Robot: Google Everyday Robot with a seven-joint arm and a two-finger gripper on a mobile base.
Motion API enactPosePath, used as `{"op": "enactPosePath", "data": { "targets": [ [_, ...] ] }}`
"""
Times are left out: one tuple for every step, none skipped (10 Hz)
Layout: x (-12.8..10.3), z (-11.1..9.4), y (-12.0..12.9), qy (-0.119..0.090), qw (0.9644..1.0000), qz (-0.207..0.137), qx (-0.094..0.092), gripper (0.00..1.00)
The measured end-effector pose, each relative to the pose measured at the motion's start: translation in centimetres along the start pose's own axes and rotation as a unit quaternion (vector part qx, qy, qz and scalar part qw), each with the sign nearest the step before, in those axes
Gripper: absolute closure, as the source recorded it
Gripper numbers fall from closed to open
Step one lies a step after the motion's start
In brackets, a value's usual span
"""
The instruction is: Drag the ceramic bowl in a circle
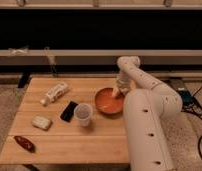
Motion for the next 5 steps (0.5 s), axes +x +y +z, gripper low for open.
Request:
{"op": "enactPosePath", "data": {
  "targets": [
    [-0.05, -0.27, 0.04, 0.0, 1.0, 0.0, 0.0, 0.86],
    [-0.1, -0.61, -0.04, -0.002, 1.0, 0.0, 0.001, 0.95],
    [0.22, -0.68, -0.13, 0.002, 1.0, 0.001, 0.0, 0.99],
    [0.28, -0.64, 0.44, 0.006, 1.0, -0.001, -0.005, 1.0],
    [0.13, -0.83, 0.46, 0.005, 1.0, -0.002, -0.004, 1.0]
  ]
}}
